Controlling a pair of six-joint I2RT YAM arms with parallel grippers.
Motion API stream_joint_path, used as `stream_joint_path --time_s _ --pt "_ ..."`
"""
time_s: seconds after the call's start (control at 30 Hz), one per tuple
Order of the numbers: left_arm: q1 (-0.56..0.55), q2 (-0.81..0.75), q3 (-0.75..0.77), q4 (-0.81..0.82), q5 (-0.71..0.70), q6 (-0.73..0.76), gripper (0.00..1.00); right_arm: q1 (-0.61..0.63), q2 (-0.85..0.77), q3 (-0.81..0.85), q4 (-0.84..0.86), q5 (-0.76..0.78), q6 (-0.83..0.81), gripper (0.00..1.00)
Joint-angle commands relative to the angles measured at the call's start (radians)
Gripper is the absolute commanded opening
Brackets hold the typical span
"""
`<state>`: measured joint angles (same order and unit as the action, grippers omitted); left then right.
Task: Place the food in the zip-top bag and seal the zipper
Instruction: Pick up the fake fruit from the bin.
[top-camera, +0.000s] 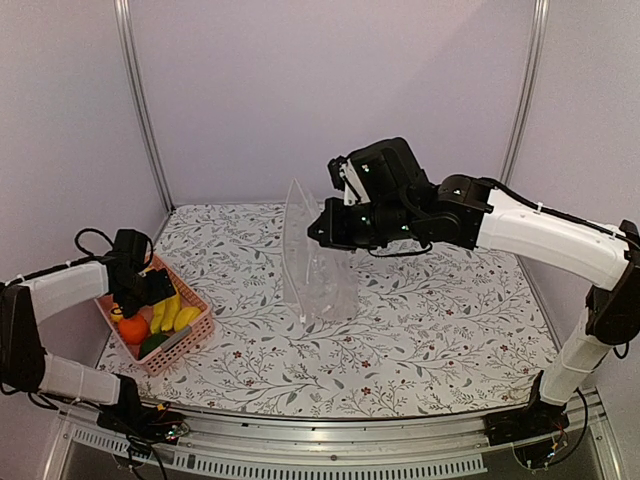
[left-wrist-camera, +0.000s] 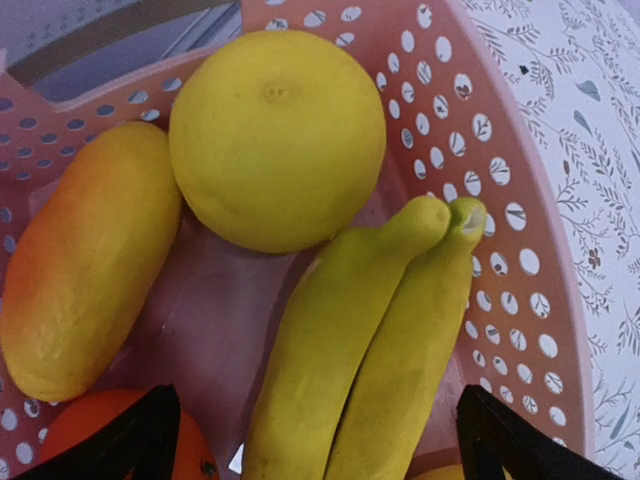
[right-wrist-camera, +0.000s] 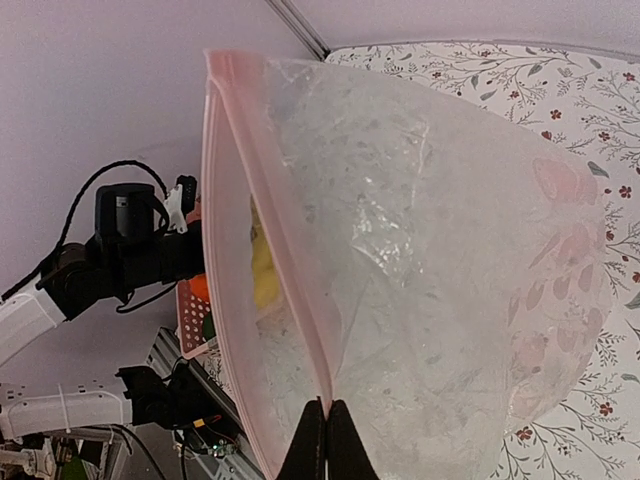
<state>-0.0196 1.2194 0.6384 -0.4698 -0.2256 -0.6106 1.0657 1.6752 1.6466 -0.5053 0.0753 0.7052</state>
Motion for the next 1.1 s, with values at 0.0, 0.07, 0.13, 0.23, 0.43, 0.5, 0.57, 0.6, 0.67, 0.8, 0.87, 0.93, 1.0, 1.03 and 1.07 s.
stream_joint_path --time_s 0.0,0.07,0.13,0.23,0.43,0.5,0.57,0.6,0.67,0.8,0.87,0.93,1.0,1.03,1.07 --pt "0.012 0.069 0.019 0.050 0.037 0.041 0.96 0.003 0.005 0.016 0.009 -0.005 -0.013 0.00" --pt "0.012 0.088 0.030 0.059 0.051 0.052 0.96 0.003 0.005 0.016 0.011 -0.004 -0.012 0.00" --pt "0.012 0.114 0.036 0.074 0.074 0.059 0.96 0.002 0.009 0.016 0.013 -0.005 -0.010 0.00" --pt "0.012 0.166 0.049 0.084 0.096 0.067 0.96 0.003 0.013 0.018 0.018 -0.009 -0.010 0.00" --pt "0.012 0.233 0.094 0.110 0.082 0.082 0.91 0.002 0.017 0.017 0.022 -0.017 -0.007 0.00" --pt "0.012 0.242 0.105 0.118 0.064 0.087 0.89 0.002 0.017 0.018 0.022 -0.019 -0.006 0.00" --pt "0.013 0.263 0.119 0.112 0.056 0.091 0.88 0.003 0.016 0.018 0.023 -0.019 -0.006 0.00" --pt "0.013 0.279 0.125 0.107 0.055 0.091 0.88 0.003 0.014 0.018 0.023 -0.017 -0.006 0.00" --pt "0.016 0.303 0.138 0.095 0.063 0.090 0.88 0.003 0.012 0.016 0.022 -0.016 -0.005 0.00" --pt "0.018 0.327 0.146 0.100 0.082 0.086 0.86 0.003 0.012 0.016 0.024 -0.017 -0.005 0.00" --pt "0.019 0.336 0.151 0.103 0.098 0.085 0.80 0.003 0.014 0.016 0.025 -0.020 -0.005 0.00" --pt "0.020 0.343 0.156 0.101 0.100 0.086 0.75 0.004 0.015 0.015 0.028 -0.024 -0.004 0.00" --pt "0.019 0.344 0.156 0.098 0.097 0.089 0.72 0.003 0.014 0.016 0.028 -0.026 -0.003 0.00" --pt "0.019 0.339 0.157 0.095 0.095 0.089 0.70 0.003 0.014 0.016 0.028 -0.025 -0.004 0.00" --pt "0.019 0.330 0.155 0.093 0.096 0.089 0.69 0.003 0.013 0.016 0.028 -0.025 -0.005 0.00"
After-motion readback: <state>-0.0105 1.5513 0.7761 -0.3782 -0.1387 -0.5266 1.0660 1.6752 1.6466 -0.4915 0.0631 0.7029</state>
